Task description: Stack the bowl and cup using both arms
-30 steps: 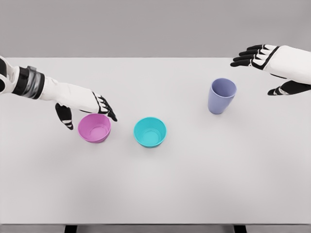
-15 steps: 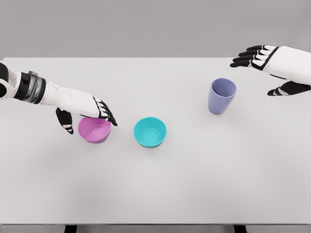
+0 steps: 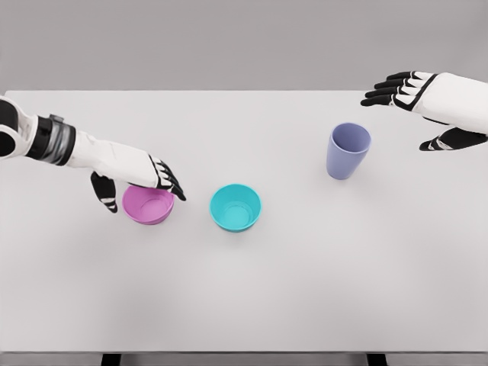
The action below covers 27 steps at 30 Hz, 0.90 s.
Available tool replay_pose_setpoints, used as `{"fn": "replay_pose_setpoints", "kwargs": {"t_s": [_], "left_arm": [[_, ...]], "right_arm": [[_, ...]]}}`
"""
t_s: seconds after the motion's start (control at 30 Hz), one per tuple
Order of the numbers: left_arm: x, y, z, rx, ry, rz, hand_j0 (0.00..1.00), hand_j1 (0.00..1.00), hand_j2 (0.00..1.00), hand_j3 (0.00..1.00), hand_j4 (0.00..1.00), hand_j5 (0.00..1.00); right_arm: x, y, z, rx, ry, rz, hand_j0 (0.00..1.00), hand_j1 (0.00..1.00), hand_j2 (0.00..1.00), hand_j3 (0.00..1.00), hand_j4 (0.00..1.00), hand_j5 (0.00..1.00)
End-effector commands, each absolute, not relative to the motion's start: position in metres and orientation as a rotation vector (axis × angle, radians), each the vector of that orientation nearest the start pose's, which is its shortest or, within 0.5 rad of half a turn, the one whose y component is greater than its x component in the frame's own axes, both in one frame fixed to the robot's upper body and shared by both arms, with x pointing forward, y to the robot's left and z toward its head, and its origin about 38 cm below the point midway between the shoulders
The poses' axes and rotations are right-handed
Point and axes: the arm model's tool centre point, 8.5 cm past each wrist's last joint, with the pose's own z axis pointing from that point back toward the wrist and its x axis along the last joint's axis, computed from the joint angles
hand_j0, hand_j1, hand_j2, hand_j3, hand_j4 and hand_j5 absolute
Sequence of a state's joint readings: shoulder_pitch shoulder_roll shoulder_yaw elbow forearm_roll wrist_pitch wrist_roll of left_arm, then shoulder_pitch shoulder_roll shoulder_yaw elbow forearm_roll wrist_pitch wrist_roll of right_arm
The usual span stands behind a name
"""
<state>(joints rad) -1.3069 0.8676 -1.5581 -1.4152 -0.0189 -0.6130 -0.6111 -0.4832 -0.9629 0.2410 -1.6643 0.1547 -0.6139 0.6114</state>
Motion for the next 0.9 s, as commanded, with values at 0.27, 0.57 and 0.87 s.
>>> {"fn": "replay_pose_setpoints", "kwargs": {"t_s": [0.27,0.57,0.87], "left_arm": [[0.436,0.252,0.217,0.025,1.435,3.331,1.00,1.00,1.00,1.00,1.00,1.00],[0.440,0.244,0.219,0.027,1.450,3.312,1.00,1.00,1.00,1.00,1.00,1.00],[0.439,0.243,0.212,0.044,1.437,3.322,1.00,1.00,1.00,1.00,1.00,1.00]], "right_arm": [[0.390,-0.346,0.317,-0.496,-1.645,1.968,1.00,1.00,1.00,1.00,1.00,1.00],[0.391,-0.343,0.313,-0.495,-1.640,1.975,1.00,1.00,1.00,1.00,1.00,1.00],[0.391,-0.344,0.313,-0.496,-1.639,1.975,1.00,1.00,1.00,1.00,1.00,1.00]]}}
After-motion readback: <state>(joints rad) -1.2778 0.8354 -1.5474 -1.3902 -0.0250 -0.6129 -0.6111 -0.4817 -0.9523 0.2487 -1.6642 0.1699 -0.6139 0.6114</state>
